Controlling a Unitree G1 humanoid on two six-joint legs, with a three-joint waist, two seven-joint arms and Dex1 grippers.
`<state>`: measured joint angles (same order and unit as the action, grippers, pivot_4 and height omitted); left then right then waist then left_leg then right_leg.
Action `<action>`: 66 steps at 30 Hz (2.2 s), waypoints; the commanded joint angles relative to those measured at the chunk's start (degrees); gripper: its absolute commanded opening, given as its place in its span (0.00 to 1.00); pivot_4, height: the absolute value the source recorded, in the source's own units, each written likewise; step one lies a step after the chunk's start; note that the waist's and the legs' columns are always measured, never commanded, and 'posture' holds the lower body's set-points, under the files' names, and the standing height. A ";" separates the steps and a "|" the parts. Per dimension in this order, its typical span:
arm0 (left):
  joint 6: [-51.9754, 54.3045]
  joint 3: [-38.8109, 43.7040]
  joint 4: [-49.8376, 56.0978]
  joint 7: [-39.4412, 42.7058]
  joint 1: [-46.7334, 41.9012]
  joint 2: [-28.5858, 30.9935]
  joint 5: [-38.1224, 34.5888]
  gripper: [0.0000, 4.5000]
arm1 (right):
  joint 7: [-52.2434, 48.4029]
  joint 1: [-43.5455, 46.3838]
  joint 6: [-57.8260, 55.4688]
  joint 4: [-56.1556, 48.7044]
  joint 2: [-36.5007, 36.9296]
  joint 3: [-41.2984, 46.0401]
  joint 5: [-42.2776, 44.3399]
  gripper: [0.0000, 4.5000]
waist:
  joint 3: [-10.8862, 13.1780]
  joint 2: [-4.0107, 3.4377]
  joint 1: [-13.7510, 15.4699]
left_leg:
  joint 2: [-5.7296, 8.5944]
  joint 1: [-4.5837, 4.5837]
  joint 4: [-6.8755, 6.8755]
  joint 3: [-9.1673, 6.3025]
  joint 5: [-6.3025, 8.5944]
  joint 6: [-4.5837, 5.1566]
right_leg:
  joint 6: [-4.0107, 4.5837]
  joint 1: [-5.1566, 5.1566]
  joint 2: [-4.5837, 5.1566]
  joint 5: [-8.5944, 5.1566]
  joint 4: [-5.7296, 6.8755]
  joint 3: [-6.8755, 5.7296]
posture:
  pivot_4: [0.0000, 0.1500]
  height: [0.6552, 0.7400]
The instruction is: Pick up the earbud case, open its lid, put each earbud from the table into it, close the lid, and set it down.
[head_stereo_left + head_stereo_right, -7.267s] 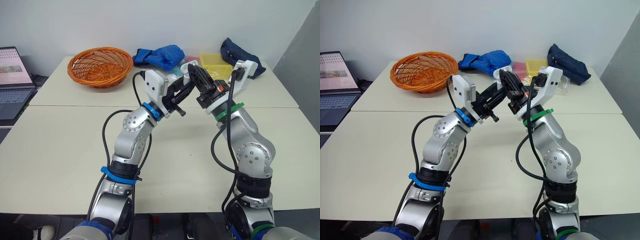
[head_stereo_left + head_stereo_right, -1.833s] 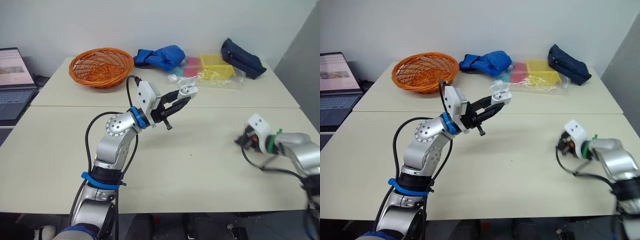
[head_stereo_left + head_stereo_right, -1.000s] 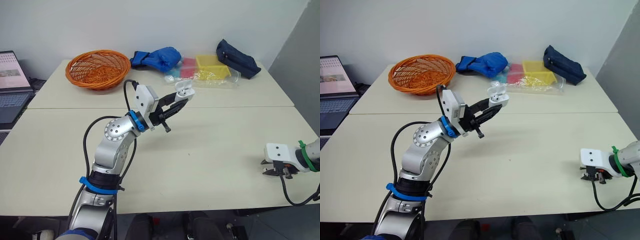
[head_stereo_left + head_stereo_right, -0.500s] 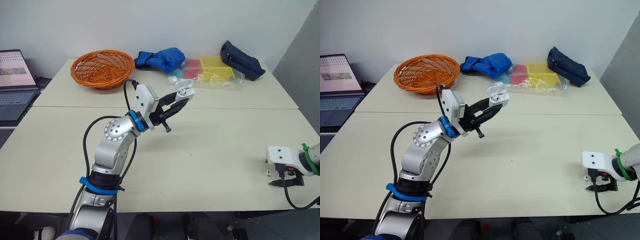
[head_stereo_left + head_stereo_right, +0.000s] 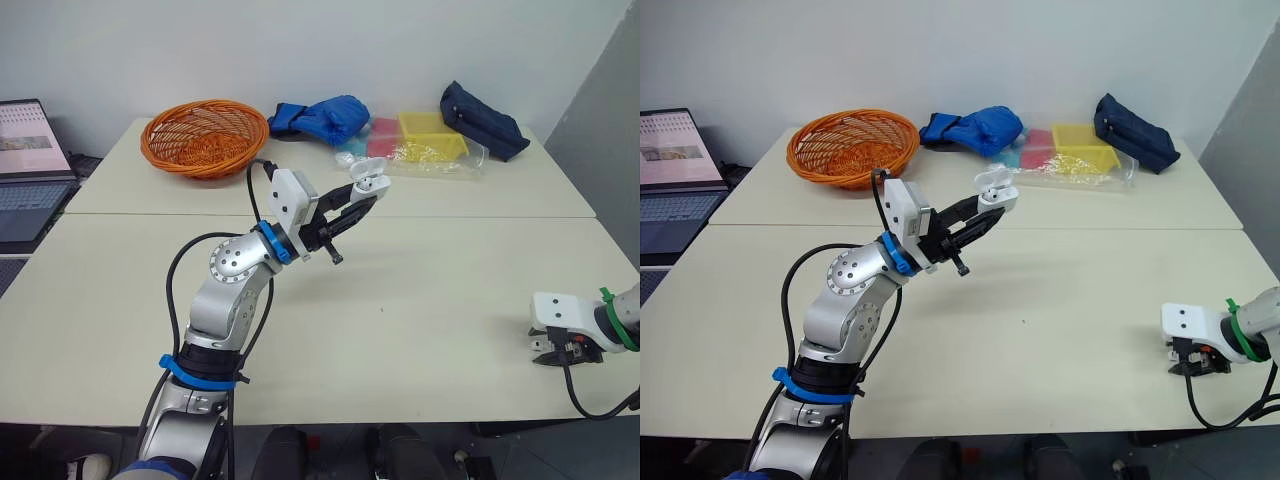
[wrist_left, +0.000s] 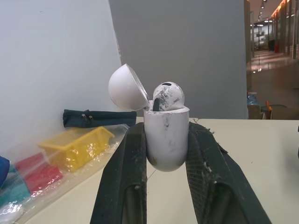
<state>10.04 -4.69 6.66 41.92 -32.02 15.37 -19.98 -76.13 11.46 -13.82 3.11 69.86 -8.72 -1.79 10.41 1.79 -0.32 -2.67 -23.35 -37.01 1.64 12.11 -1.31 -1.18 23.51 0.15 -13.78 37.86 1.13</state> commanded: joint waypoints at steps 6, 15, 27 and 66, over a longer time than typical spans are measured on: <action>0.15 -0.01 3.38 -0.25 0.01 0.00 -0.56 0.17 | -0.07 1.60 0.50 2.26 -0.82 -1.16 -1.77 0.47 | 0.00 0.01 -0.03 | 0.00 0.13 -0.02 0.01 0.00 0.00 | 0.05 -0.14 0.00 -0.03 -0.01 0.02 | 1.00 1.00; 0.43 0.08 4.01 -0.25 0.47 0.18 -0.53 0.17 | 0.10 1.27 2.45 4.00 -0.53 -1.57 -2.51 0.08 | 0.01 0.03 -0.07 | 0.00 0.34 -0.02 0.09 0.00 0.00 | 0.19 -0.31 0.02 -0.10 -0.02 0.11 | 1.00 1.00; -0.69 0.68 2.69 0.69 0.44 0.41 -0.75 0.17 | 15.31 17.41 -30.23 -21.32 -19.85 16.16 24.20 0.08 | 0.04 0.02 -1.47 | -0.02 0.38 0.07 0.07 0.00 -0.01 | -0.02 -0.21 -0.04 0.02 0.14 0.18 | 1.00 1.00; 3.96 1.20 0.76 -1.68 -4.72 -4.50 -4.78 0.17 | 62.47 25.46 -31.76 -34.90 -55.44 18.24 39.23 0.08 | 0.00 0.03 -0.26 | -0.04 -0.70 0.03 -0.14 0.00 -0.01 | -0.03 0.64 -0.06 0.01 0.10 -0.08 | 1.00 1.00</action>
<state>14.53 -4.11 4.29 40.54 -35.95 11.05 -23.89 -13.61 36.79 -47.55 -31.05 13.75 9.33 37.73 10.40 1.82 -0.59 -2.70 -24.05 -36.98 1.51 12.11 -1.32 -1.21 24.14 0.09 -13.77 37.96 1.05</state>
